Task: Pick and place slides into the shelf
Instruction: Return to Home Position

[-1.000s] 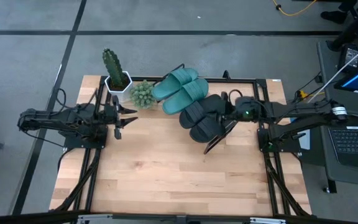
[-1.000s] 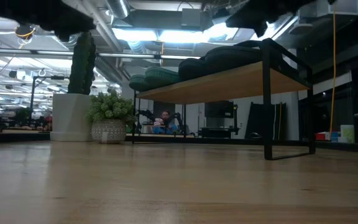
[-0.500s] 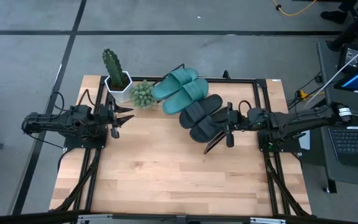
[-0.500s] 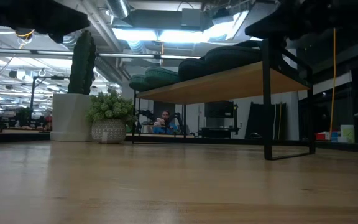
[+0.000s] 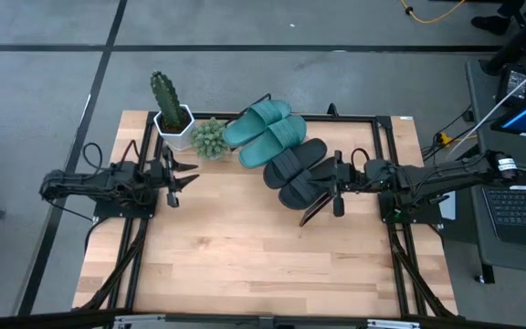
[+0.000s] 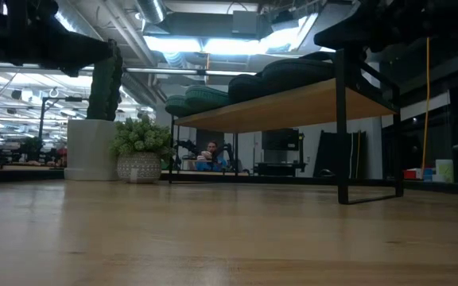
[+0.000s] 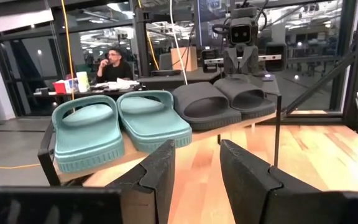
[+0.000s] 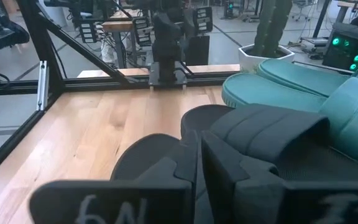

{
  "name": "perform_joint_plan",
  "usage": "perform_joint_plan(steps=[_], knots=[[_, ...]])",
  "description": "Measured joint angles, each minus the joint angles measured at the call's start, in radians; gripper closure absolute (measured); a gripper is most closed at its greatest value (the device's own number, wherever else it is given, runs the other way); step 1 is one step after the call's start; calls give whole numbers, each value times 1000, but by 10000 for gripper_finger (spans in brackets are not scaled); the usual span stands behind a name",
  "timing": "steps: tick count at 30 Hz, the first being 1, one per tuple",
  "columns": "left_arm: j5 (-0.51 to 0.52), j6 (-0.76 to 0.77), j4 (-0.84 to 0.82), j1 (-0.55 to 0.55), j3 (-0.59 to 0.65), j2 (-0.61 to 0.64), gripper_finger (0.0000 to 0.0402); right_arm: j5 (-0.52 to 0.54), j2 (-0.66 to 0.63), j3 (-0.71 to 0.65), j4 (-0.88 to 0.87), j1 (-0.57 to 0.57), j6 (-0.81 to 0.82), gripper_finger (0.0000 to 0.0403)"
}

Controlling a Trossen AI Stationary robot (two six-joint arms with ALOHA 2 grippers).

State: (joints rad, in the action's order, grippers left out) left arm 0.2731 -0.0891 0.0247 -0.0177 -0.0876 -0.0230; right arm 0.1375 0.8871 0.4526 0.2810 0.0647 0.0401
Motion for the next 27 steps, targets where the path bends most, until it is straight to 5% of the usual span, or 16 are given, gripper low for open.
perform_joint_plan(steps=[16,27], knots=[[-83,7,22,0,80,8,283,-33,23,0,42,0,-56,377],[-152,24,6,0,80,-2,283,-122,-84,0,-13,0,-147,377]])
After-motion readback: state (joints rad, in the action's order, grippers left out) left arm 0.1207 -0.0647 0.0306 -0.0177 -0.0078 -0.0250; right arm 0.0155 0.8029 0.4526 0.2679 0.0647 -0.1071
